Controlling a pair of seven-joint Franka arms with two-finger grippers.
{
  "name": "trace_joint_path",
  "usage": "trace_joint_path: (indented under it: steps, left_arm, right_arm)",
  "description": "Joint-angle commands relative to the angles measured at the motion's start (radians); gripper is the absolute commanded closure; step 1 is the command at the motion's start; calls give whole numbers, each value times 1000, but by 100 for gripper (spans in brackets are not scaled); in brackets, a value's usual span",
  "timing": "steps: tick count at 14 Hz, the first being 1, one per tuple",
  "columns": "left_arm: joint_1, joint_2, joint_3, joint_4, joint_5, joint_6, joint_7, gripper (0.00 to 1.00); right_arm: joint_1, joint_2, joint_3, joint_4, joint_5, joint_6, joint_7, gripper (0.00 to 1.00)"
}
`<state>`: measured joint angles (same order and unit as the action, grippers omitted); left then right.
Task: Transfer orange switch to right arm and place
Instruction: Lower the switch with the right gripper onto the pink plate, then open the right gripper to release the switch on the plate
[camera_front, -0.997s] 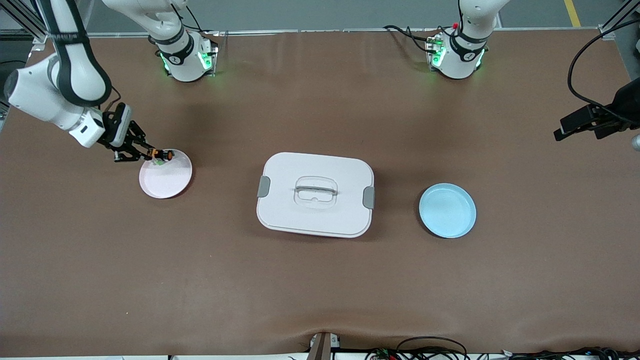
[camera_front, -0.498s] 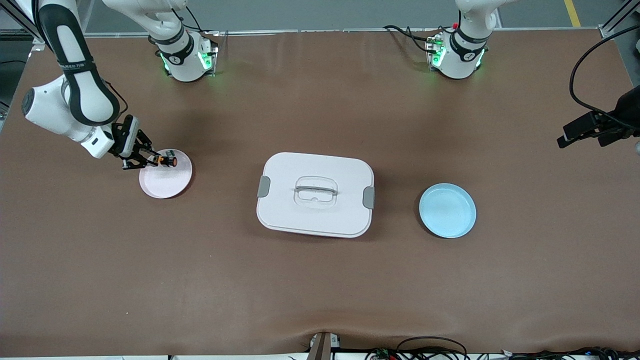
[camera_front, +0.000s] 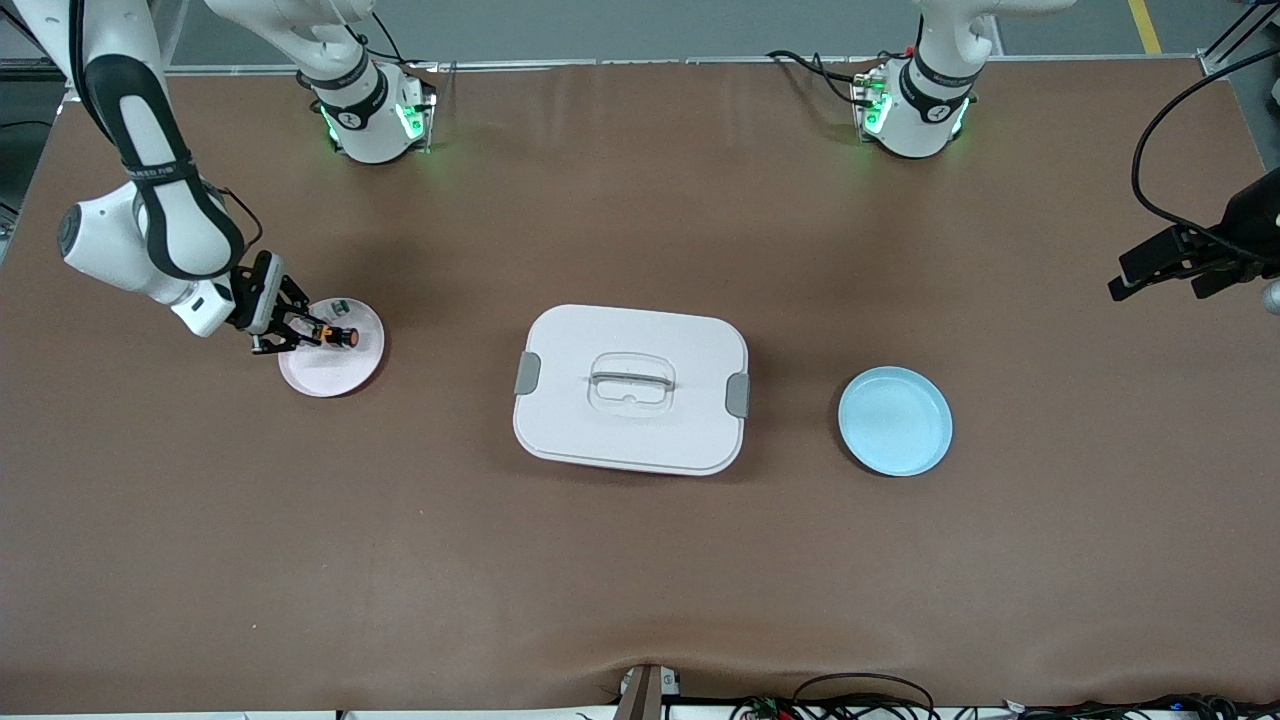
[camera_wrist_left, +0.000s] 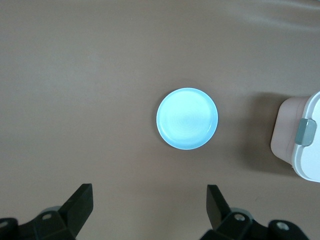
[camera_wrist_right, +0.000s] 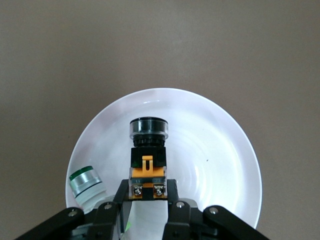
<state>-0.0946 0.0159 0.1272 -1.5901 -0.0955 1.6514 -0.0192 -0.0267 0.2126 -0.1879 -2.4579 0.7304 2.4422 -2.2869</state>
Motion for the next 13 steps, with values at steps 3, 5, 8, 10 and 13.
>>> trace_joint_path:
  steps: [3, 5, 8, 10, 13]
  left_arm:
    - [70, -46, -116, 1, 17, 10, 12, 0]
    - [65, -77, -118, -1, 29, -2, 13, 0]
    - [72, -82, -121, 1, 30, -7, 12, 0]
    - [73, -77, -117, 1, 30, -7, 13, 0]
    - [73, -76, -116, 1, 31, -7, 13, 0]
  right_arm:
    - [-18, 57, 8, 45, 37, 0, -43, 100]
    - [-27, 67, 8, 54, 35, -2, -45, 100]
    - [-36, 68, 8, 59, 40, -9, -19, 0]
    - [-36, 68, 8, 60, 40, -11, -17, 0]
    - [-32, 61, 8, 73, 40, -23, 15, 0]
